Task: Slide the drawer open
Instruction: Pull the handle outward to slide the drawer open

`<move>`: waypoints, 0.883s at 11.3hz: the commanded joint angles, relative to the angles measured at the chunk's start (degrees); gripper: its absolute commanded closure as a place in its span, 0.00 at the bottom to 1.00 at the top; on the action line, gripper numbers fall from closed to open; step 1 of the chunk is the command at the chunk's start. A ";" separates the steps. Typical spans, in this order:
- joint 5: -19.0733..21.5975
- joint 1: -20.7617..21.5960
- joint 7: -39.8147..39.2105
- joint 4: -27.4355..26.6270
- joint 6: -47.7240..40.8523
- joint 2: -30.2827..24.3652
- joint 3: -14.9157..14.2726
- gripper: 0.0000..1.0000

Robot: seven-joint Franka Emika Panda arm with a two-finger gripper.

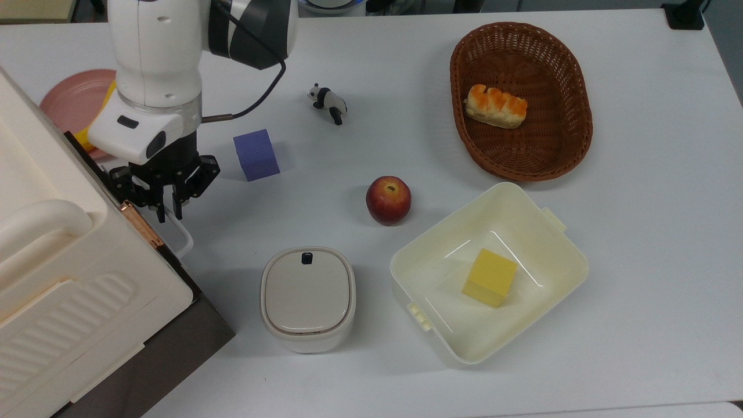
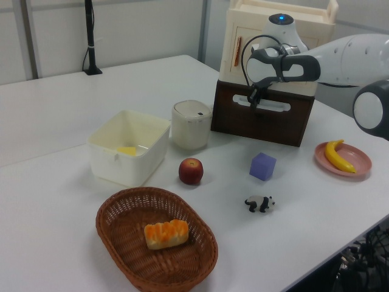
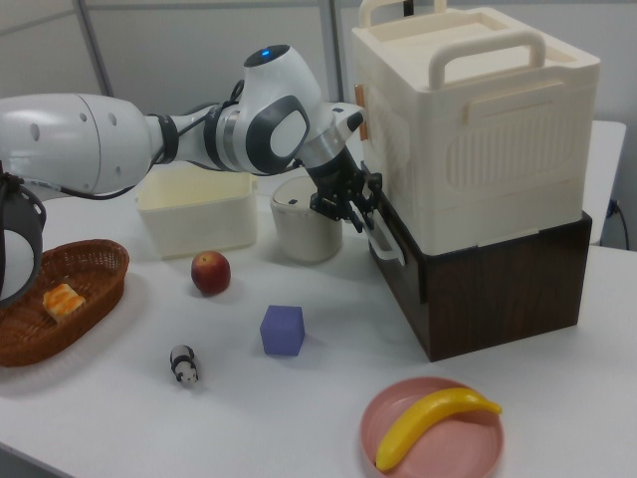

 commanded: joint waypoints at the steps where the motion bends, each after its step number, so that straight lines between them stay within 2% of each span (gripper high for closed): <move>1: -0.31 0.20 1.73 -4.93 0.46 -4.39 2.11 0.95; 10: -0.13 0.37 2.78 -10.90 -1.74 -9.57 4.40 0.95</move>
